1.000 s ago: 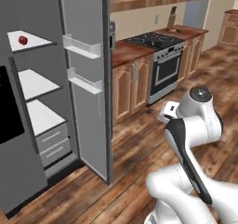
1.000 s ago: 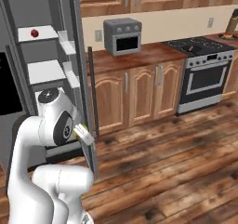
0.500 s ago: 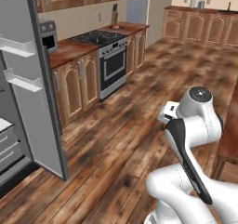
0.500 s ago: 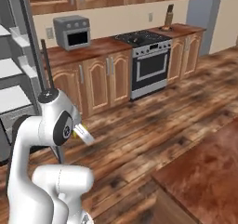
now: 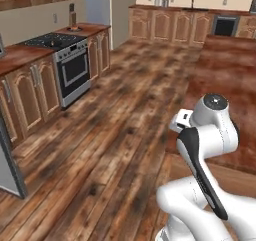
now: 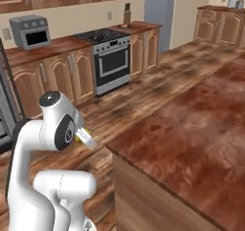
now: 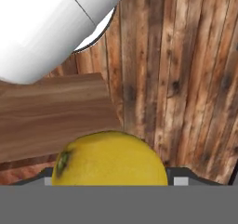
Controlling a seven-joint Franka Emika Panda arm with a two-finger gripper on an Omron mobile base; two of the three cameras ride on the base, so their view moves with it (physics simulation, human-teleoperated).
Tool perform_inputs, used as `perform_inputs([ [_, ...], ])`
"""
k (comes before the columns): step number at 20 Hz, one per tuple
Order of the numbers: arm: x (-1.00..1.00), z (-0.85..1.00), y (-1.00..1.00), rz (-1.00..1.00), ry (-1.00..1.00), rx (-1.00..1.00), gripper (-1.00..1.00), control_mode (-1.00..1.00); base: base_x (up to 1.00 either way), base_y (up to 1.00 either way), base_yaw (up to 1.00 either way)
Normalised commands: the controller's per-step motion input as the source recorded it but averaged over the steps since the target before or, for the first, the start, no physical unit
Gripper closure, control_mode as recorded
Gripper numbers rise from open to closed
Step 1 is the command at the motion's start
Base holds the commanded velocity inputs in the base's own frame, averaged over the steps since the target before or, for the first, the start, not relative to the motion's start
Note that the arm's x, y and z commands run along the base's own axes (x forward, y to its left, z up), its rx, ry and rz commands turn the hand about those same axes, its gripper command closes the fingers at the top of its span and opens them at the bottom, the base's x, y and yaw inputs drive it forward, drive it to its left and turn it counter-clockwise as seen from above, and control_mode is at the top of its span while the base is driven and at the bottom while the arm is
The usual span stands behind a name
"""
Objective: Place the cold items (bell pepper and lemon) from the fridge in one tupperware on the dining counter. Place the warm items (kebab skewer and hot dog) in the stove area in another tupperware.
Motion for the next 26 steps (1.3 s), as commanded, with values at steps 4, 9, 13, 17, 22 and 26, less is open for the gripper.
perform_inputs([
  [4, 0.00, 0.00, 0.00, 0.00, 0.00, 0.00, 1.00, 1.00, -0.35, -0.98, -0.28],
  [9, 0.00, 0.00, 0.00, 0.00, 0.00, 0.00, 1.00, 1.00, -0.22, -1.00, -0.25],
  [13, 0.00, 0.00, 0.00, 0.00, 0.00, 0.00, 1.00, 1.00, -0.17, -1.00, -0.10],
  [17, 0.00, 0.00, 0.00, 0.00, 0.00, 0.00, 1.00, 1.00, -0.16, -1.00, -0.01],
  [22, 0.00, 0.00, 0.00, 0.00, 0.00, 0.00, 1.00, 1.00, -0.07, -1.00, 0.03],
  [26, 0.00, 0.00, 0.00, 0.00, 0.00, 0.00, 1.00, 1.00, 0.00, -1.00, 0.05],
])
